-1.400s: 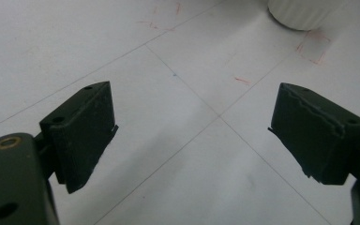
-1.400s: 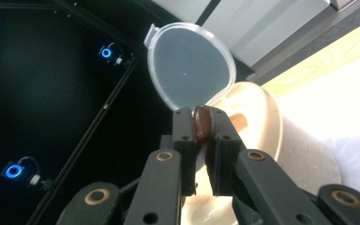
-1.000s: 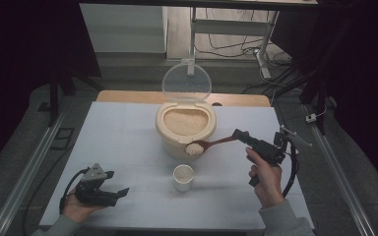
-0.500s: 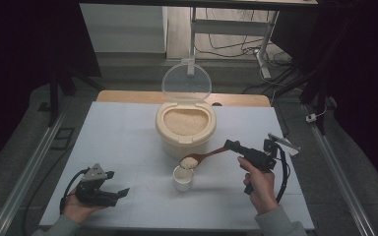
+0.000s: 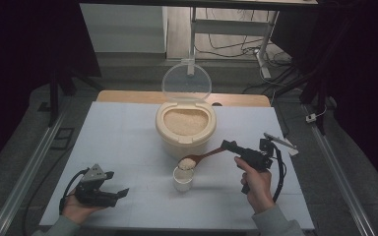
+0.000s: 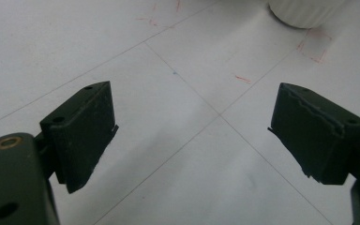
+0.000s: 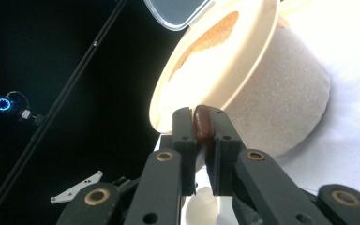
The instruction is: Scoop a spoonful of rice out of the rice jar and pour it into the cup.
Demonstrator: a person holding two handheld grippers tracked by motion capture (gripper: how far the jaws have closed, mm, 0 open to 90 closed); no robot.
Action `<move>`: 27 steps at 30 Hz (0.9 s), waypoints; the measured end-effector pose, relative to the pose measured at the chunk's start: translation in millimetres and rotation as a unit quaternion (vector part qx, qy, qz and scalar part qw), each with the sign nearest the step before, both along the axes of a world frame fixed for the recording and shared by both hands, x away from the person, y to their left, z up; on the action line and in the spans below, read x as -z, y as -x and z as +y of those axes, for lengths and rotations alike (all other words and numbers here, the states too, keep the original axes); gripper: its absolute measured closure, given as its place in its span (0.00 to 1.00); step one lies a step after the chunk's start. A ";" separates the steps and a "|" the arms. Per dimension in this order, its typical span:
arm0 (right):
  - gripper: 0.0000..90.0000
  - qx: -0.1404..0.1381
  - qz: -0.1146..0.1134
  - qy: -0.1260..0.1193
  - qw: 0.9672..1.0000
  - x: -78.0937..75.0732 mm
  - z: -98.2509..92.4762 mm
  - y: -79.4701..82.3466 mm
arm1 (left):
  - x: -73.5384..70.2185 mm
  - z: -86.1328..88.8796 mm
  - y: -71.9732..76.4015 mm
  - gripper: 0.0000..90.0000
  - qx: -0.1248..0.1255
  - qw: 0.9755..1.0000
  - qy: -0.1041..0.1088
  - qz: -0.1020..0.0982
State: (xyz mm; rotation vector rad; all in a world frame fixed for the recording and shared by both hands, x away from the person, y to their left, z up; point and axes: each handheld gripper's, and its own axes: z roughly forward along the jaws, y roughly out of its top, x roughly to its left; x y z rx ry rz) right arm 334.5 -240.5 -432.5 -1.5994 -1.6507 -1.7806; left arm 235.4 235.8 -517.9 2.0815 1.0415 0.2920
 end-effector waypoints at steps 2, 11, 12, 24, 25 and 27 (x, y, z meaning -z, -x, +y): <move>0.92 -0.001 -0.001 0.006 1.000 1.6 0.3 -0.5 | 0.3 0.0 -0.3 0.16 0.001 1.000 0.000 0.001; 0.92 -0.005 -0.002 0.044 0.999 -0.2 7.9 -2.5 | 0.2 0.8 -0.2 0.16 0.000 1.000 0.000 0.000; 0.92 -0.005 -0.003 0.050 0.999 -1.1 8.8 -2.7 | 0.4 0.8 -0.2 0.16 0.000 1.000 0.000 0.001; 0.92 -0.010 -0.025 0.099 0.995 -9.5 15.9 -1.9 | 1.3 -1.5 -0.5 0.16 0.003 1.000 -0.005 0.002; 0.92 -0.011 -0.032 0.105 0.994 -11.9 17.1 -1.3 | 1.4 -1.4 -0.5 0.16 0.003 1.000 -0.005 0.002; 0.92 -0.013 -0.044 0.120 0.992 -15.8 19.9 0.0 | 1.5 -1.2 -0.4 0.16 0.003 1.000 -0.005 0.002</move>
